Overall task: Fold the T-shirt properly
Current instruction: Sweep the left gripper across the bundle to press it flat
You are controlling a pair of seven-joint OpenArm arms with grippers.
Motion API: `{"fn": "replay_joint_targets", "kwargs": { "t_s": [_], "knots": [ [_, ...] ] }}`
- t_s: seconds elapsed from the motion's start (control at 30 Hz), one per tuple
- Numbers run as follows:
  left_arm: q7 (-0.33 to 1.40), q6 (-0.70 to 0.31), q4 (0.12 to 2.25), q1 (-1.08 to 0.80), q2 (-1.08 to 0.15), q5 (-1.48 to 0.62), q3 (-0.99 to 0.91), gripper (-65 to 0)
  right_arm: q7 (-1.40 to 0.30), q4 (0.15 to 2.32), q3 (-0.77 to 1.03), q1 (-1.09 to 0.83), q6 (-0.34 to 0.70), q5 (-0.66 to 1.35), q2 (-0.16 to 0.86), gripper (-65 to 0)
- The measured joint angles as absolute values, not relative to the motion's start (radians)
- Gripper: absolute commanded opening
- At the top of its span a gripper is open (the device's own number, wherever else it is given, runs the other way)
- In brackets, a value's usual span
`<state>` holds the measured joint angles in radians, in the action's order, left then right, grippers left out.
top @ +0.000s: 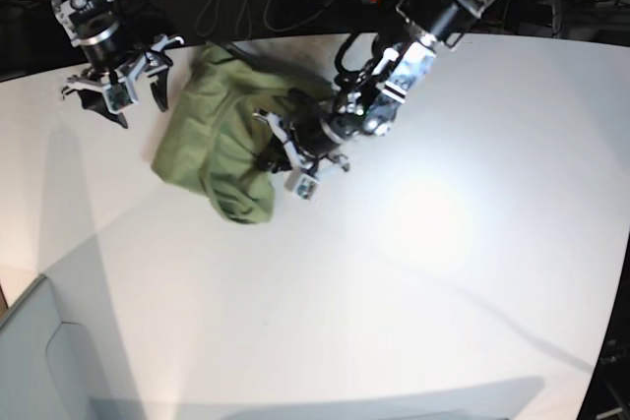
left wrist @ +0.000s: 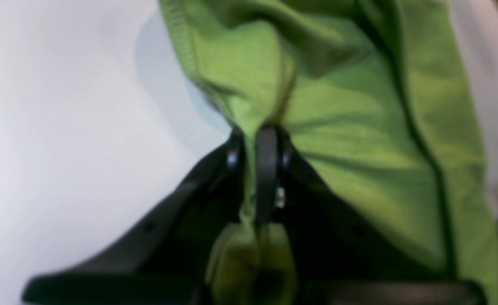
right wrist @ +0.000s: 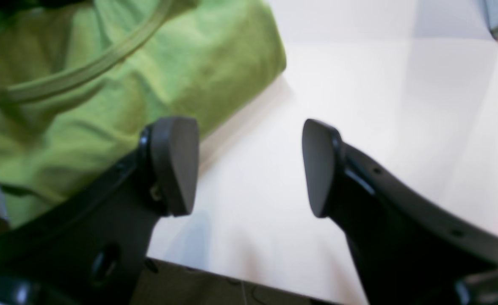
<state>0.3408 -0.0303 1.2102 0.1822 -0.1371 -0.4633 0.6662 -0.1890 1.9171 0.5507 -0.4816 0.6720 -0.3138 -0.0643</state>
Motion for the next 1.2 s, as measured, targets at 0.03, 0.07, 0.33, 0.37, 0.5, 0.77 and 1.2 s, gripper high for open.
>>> {"fn": "replay_joint_targets", "kwargs": {
  "t_s": [0.03, 0.07, 0.33, 0.37, 0.5, 0.77, 1.2],
  "knots": [
    [0.339, -0.03, 1.188, 0.227, -0.142, -0.461, 0.719, -65.0, -0.191, 1.917, 0.561, -0.48, 0.672, -0.314, -0.065, -28.1],
    [0.343, -0.027, 1.163, 0.272, -0.144, -0.459, 0.778, -65.0, -0.191, 1.917, 0.571, -0.476, 0.672, -0.315, -0.064, -28.1],
    [0.349, -0.014, 1.03, 0.572, -0.123, -0.448, 1.163, -65.0, -0.19, 1.935, 0.645, -0.469, 0.672, -0.314, -0.072, -28.1],
    [0.343, -0.01, 1.022, 0.604, -0.117, -0.447, 1.212, -65.0, -0.19, 1.938, 0.651, -0.469, 0.672, -0.314, -0.073, -28.1],
    [0.37, -0.069, 0.966, 0.7, -0.059, -0.423, 1.333, -65.0, -0.188, 1.94, 0.69, -0.464, 0.672, -0.314, -0.106, -28.1],
    [0.279, -0.233, 0.794, 0.755, 0.088, -0.184, 1.391, -65.0, -0.191, 1.94, 0.715, -0.456, 0.672, -0.318, -0.137, -28.1],
    [0.291, -0.221, 0.815, 0.759, 0.112, -0.021, 1.385, -33.1, -0.191, 1.94, 0.714, -0.455, 0.672, -0.321, -0.136, -28.1]
  ]
}}
